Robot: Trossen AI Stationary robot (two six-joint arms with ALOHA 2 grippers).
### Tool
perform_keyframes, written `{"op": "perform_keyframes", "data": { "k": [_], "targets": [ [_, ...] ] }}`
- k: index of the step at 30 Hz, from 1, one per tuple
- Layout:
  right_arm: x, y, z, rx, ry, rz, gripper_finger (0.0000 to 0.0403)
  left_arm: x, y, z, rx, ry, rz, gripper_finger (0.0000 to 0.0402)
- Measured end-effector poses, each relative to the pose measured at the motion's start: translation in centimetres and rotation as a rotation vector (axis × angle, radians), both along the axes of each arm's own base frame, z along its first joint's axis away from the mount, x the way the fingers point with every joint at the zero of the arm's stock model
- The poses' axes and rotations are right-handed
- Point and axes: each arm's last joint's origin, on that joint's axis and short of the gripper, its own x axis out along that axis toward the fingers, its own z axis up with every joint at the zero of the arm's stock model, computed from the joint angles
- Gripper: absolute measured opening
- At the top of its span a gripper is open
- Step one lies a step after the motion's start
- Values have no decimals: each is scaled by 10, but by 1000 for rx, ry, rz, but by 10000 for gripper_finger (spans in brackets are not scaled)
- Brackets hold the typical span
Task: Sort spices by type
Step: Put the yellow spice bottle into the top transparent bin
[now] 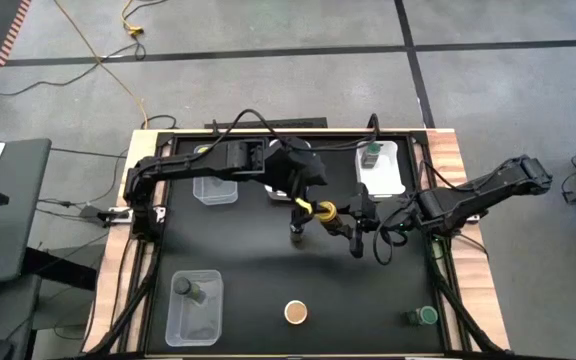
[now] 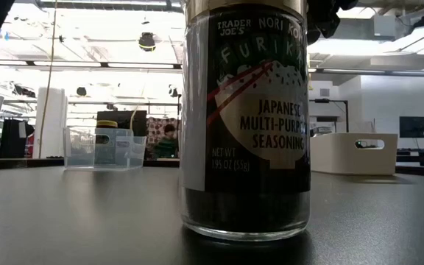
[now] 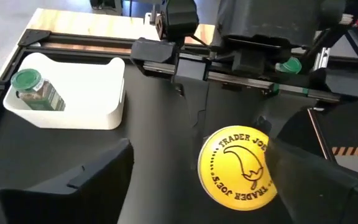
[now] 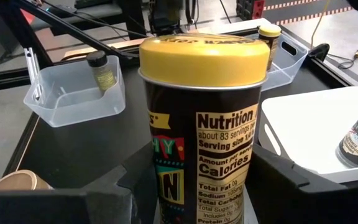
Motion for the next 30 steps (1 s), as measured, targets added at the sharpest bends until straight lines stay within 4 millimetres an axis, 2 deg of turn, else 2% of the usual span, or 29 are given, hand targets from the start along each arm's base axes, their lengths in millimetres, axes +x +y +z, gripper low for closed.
{"op": "perform_keyframes", "data": {
  "k": [10, 19, 30],
  "targets": [
    [0, -2, 0, -2, 1, -10, 221, 1, -3, -1, -98, 9, 56, 363],
    [1, -2, 1, -19, -6, -1, 221, 4, -10, -15, -52, 57, -6, 363],
    [2, -3, 2, -14, -17, 3, 221, 4, -14, -14, 26, 48, -20, 364]
  ]
}}
